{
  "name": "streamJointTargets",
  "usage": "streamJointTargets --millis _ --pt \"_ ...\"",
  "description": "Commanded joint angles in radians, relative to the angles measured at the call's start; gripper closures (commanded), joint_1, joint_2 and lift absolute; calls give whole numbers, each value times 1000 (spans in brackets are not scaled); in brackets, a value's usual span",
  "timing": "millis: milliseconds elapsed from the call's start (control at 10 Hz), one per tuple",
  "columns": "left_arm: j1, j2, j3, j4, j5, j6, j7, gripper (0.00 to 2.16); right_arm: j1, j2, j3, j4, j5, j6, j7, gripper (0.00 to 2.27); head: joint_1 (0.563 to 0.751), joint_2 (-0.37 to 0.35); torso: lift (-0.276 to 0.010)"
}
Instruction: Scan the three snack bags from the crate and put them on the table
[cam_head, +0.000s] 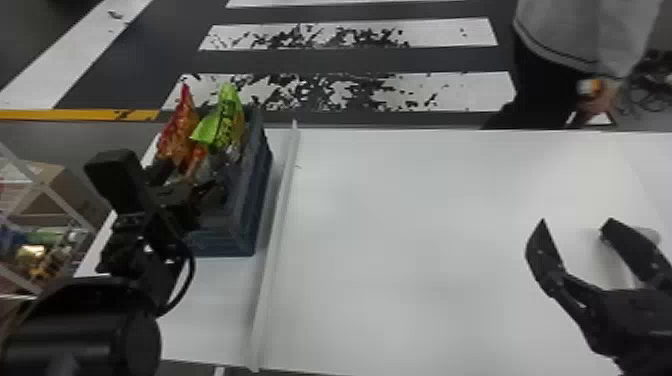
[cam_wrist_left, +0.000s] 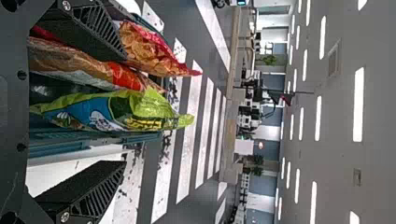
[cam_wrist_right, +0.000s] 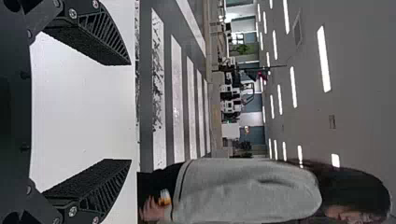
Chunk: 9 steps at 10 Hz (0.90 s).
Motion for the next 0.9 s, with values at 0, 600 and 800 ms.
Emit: streamJointTargets --millis 0,600,800 --pt "-41 0 12 59 5 -11 16 90 -2 -5 1 9 3 0 -1 147 695 122 -94" --pt "-137 -3 26 149 9 -29 16 83 -46 -39 31 35 -5 21 -1 147 695 175 -94" --pt "-143 -23 7 154 3 -29 17 90 -56 -40 34 43 -8 21 -1 147 695 165 -94"
